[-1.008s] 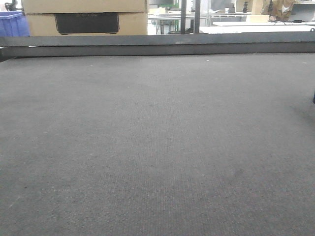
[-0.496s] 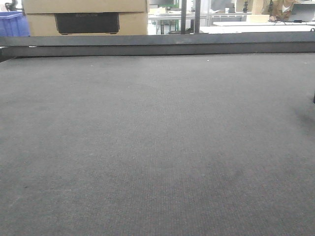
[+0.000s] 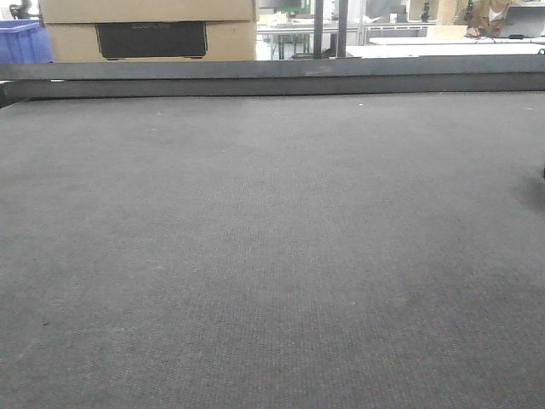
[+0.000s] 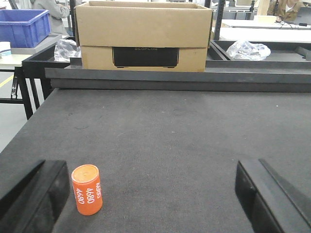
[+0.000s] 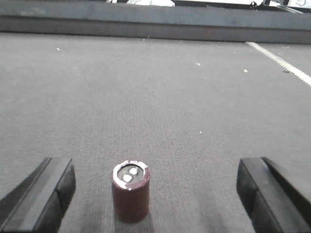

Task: Place cylindrical capacitor in blue bin on shelf
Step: 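Close the right gripper on the dark-red capacitor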

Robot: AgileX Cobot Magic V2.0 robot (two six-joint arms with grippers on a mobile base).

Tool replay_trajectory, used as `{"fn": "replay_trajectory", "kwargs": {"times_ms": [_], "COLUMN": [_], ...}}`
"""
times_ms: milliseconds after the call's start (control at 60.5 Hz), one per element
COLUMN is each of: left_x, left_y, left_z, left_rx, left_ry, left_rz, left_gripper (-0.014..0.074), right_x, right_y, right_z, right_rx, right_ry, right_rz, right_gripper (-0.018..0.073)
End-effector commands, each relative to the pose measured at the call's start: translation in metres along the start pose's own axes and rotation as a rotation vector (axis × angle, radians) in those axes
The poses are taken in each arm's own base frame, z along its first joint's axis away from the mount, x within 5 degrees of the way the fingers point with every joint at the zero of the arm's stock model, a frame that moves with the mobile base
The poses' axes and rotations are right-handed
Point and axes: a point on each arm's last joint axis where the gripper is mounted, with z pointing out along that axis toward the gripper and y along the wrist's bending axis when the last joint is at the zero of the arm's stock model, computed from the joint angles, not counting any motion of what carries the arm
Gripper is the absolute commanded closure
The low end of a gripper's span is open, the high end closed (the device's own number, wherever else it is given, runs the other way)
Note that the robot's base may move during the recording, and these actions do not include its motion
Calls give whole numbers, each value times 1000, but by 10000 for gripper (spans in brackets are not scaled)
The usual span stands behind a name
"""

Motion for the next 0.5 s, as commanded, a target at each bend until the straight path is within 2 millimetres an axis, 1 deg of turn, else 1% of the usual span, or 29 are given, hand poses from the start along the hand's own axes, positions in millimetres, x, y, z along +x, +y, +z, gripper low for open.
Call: {"fn": "replay_trajectory", "kwargs": {"times_ms": [0,231,330,479], "left_x": [-3,-3,-3,-3], "left_y": [-1,-1,-1,-1], "left_z": [0,0,0,0], "left_rx": [6,6,6,6], "left_ry": [-16,-16,-16,-16], "left_rz": [-4,-4,-4,-4], "left_gripper": [-6,-6,-6,-6], "right_x": [1,19,27,38], "right_y": [0,3,4,5], "right_z": [13,48,60,69], "right_rx": [9,7,6,4], "right_ry": [-45,-13,5,33], "right_rz": [-3,-4,-2,4], "right_gripper": [-10,-10,-10,-10]}}
